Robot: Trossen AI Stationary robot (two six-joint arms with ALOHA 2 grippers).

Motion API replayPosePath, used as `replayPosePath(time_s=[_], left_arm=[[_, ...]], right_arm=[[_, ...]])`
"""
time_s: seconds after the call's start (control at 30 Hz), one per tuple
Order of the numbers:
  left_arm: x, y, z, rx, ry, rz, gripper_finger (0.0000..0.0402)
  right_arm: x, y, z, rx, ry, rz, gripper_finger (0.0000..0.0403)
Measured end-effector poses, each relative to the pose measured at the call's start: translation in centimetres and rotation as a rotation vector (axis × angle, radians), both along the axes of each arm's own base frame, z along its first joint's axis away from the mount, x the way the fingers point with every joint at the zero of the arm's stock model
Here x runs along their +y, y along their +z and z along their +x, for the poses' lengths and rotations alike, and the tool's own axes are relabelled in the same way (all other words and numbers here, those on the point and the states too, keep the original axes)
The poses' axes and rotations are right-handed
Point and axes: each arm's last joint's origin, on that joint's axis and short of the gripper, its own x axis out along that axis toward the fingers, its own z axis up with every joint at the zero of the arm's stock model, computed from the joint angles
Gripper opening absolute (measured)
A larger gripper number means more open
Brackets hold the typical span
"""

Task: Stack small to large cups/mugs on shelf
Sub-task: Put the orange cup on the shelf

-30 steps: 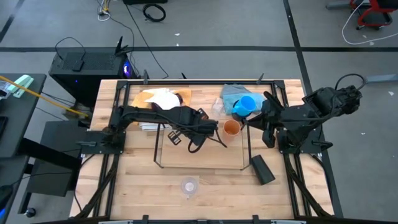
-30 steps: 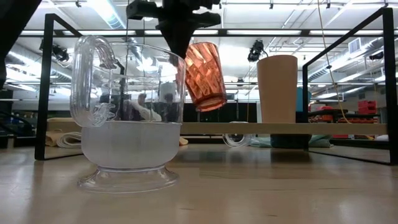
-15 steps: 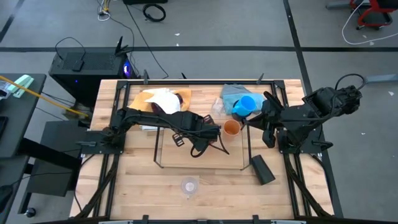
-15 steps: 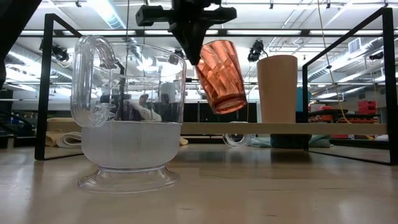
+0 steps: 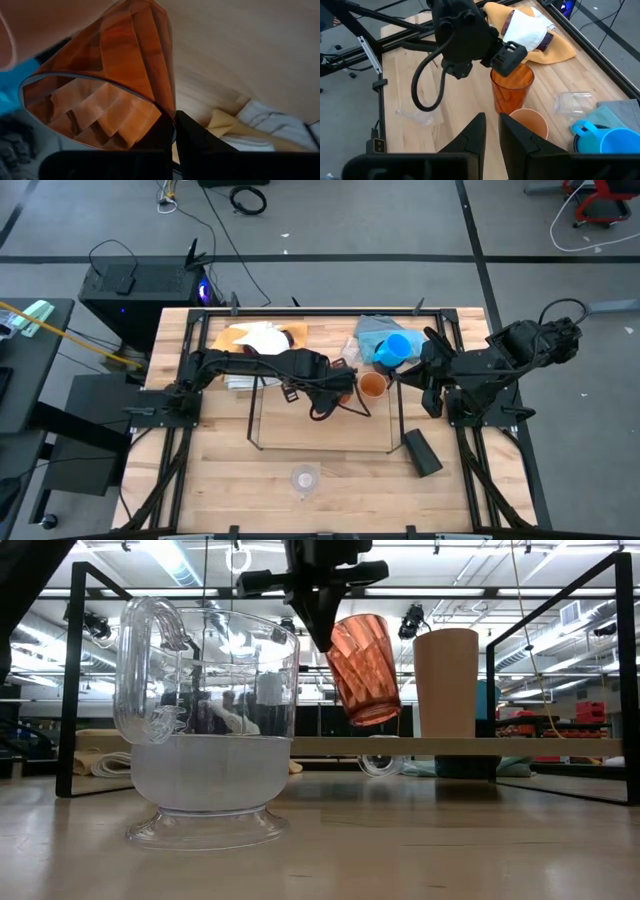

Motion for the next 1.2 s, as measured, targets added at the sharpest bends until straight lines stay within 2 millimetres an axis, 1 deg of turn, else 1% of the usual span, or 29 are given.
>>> replayPosePath(time_s=[0.17,0.43,0.67,0.73,0.8,0.93,1.1,1.2], left_arm=[[-0.2,0.0,0.1,0.023,-0.108,-0.028,0.0012],[0.2,-0.3,0.4,0.031,-0.155,-0.049,0.0012],[1.3,-3.1,-0.1,0.114,-0.125,-0.036,0.0012],[1.4,-3.9,-0.1,0.119,-0.113,0.012,0.0012],[1.4,-4.2,0.0,0.113,-0.102,0.049,0.0012],[1.1,-3.7,0.3,0.093,-0.111,0.043,0.0012],[0.9,-2.5,0.2,0.079,-0.122,0.014,0.0012],[0.8,-2.1,0.3,0.067,-0.127,0.007,0.0012]], right_arm=[[0.0,0.0,0.0,0.003,0.007,0.011,0.0057],[0.1,0.0,0.0,0.009,0.018,0.022,0.0057],[0.1,0.0,0.0,0.010,0.022,0.024,0.0057],[0.1,0.0,0.0,0.010,0.024,0.025,0.0057],[0.1,0.0,0.0,0.011,0.026,0.026,0.0057],[0.1,0.0,0.0,0.011,0.027,0.025,0.0057],[0.1,0.0,0.0,0.012,0.030,0.020,0.0057],[0.1,0.0,0.0,0.012,0.031,0.020,0.0057]])
